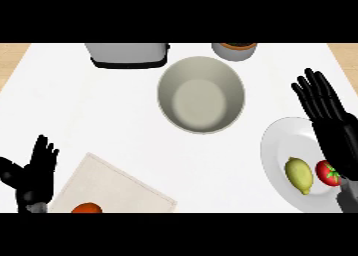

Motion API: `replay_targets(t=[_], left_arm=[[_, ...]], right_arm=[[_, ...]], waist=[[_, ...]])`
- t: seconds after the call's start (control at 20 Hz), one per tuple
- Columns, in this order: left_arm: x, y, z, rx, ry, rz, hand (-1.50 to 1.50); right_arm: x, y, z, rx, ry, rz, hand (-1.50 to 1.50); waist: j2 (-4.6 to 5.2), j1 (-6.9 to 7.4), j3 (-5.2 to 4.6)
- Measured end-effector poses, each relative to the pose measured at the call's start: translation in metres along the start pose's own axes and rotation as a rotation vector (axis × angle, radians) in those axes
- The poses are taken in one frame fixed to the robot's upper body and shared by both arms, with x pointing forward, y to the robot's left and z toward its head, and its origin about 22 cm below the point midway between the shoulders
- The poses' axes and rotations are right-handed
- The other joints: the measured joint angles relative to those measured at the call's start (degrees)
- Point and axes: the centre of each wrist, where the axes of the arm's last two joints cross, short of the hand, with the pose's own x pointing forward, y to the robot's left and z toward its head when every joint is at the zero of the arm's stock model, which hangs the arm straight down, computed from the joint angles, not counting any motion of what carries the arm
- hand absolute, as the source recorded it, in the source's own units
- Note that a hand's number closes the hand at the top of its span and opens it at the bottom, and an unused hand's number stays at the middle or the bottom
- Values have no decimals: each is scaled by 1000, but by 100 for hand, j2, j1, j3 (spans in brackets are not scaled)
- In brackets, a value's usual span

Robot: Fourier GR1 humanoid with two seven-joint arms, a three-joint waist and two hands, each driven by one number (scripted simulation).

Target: Pick the tomato from the plate and place it in the bowl

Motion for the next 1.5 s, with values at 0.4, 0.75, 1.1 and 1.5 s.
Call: replay_targets(t=[0.4, 0.75, 1.1, 1.5], left_arm=[[89, -15, -20, -166, -397, -74, 0], [132, -12, -20, -252, -530, -93, 0], [150, -8, -22, -274, -554, -98, 0], [149, -6, -21, -288, -566, -97, 0]], right_arm=[[14, 21, 10, 453, -47, -19, -150], [-1, -25, 85, 423, -194, 126, -150], [36, -95, 116, 444, -201, 438, -150], [103, -153, 108, 566, -6, 795, -150]], waist=[[-61, -99, 0], [-11, -230, 7], [12, -211, -10], [24, -155, -24]])
